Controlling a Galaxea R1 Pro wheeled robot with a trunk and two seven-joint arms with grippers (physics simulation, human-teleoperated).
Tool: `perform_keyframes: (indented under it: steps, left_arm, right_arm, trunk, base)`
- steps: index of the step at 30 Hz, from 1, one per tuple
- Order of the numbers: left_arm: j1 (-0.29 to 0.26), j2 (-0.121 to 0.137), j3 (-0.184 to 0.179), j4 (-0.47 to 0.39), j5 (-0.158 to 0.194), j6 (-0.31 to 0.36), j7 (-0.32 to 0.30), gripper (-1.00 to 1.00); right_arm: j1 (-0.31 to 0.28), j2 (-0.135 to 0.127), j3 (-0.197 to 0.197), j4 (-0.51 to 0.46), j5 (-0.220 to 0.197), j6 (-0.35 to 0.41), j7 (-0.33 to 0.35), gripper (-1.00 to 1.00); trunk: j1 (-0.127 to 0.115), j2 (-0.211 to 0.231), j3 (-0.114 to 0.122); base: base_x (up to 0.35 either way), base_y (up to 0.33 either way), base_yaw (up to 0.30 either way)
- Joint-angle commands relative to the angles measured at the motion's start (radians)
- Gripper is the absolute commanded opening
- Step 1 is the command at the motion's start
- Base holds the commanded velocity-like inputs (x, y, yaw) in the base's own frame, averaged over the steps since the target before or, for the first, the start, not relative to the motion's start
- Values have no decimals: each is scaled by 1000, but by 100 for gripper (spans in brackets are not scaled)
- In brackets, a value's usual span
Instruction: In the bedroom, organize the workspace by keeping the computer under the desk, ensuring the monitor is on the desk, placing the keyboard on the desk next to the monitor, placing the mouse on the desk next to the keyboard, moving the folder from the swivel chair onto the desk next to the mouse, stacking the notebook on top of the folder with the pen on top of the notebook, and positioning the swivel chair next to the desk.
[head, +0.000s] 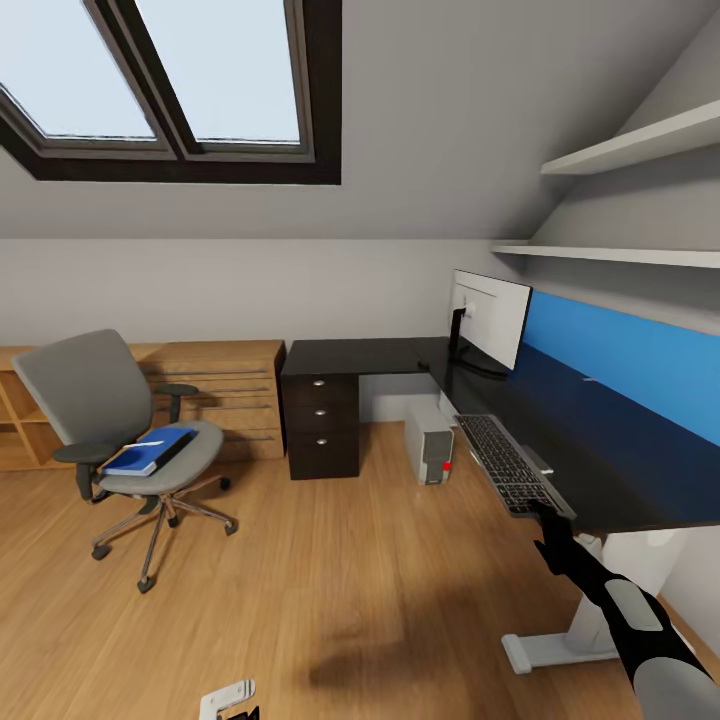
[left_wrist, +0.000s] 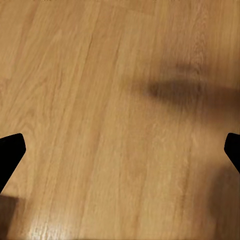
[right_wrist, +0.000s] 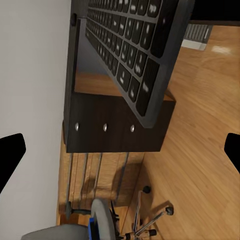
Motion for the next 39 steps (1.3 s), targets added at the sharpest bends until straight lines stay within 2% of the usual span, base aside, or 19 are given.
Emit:
perform_keyframes:
  steps: [1, 17, 25, 39]
  left_arm:
    - [-1, -1, 5, 1, 1, -3, 0, 100]
    - [-1, -1, 5, 1, 1, -4, 0, 100]
    - [-1, -1, 5, 1, 1, -4, 0, 100]
    - [-1, -1, 5, 1, 1, -4, 0, 100]
  right_arm:
    - [-1, 0, -5, 0, -3, 8, 2, 100]
    - [-1, -2, -7, 8, -5, 7, 0, 100]
    - [-1, -11, -37, 23, -5, 7, 0, 100]
    - [-1, -12, -48, 25, -5, 8, -1, 100]
  trunk:
    - [0, -1, -1]
    - [0, -1, -1]
    - [0, -1, -1]
    - [0, -1, -1]
  base:
    - [43, 0, 0]
    - [41, 0, 0]
    - [1, 0, 0]
    - [0, 0, 0]
